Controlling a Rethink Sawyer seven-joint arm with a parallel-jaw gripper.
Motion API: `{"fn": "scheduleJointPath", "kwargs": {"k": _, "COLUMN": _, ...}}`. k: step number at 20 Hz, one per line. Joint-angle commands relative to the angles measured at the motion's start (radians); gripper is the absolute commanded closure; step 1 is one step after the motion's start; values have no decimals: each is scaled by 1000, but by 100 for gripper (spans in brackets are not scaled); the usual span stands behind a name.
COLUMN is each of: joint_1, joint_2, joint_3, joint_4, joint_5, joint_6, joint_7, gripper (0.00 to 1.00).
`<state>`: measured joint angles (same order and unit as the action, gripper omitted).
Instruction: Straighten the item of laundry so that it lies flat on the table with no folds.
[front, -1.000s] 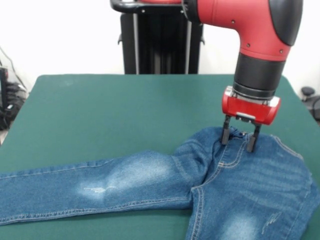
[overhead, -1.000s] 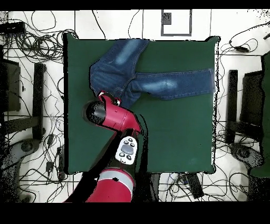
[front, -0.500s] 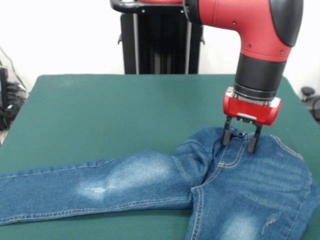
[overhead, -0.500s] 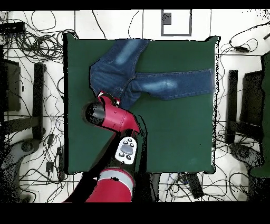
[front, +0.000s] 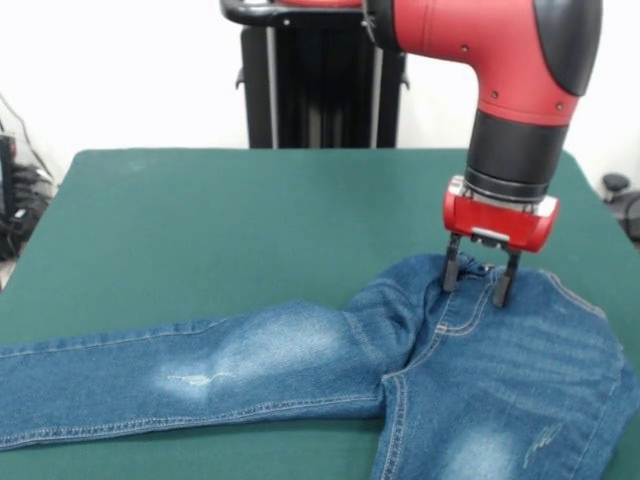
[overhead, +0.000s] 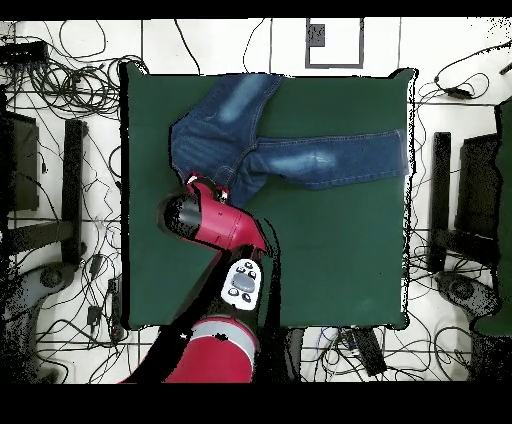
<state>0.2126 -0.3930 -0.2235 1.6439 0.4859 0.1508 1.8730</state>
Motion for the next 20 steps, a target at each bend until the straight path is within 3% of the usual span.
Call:
{"fn": "scheduleJointPath", "kwargs": {"k": 1, "joint_1": -15, "joint_2": 70, "joint_3": 125, "joint_4": 76, "joint_5": -8, "joint_6": -22, "joint_7": 196, "gripper": 0}}
{"fn": "scheduleJointPath", "kwargs": {"k": 20, "joint_1": -49, "joint_2": 70, "joint_3": 146, "joint_4": 93, "joint_5": -37, "joint_6": -52, "joint_7": 176, "gripper": 0}}
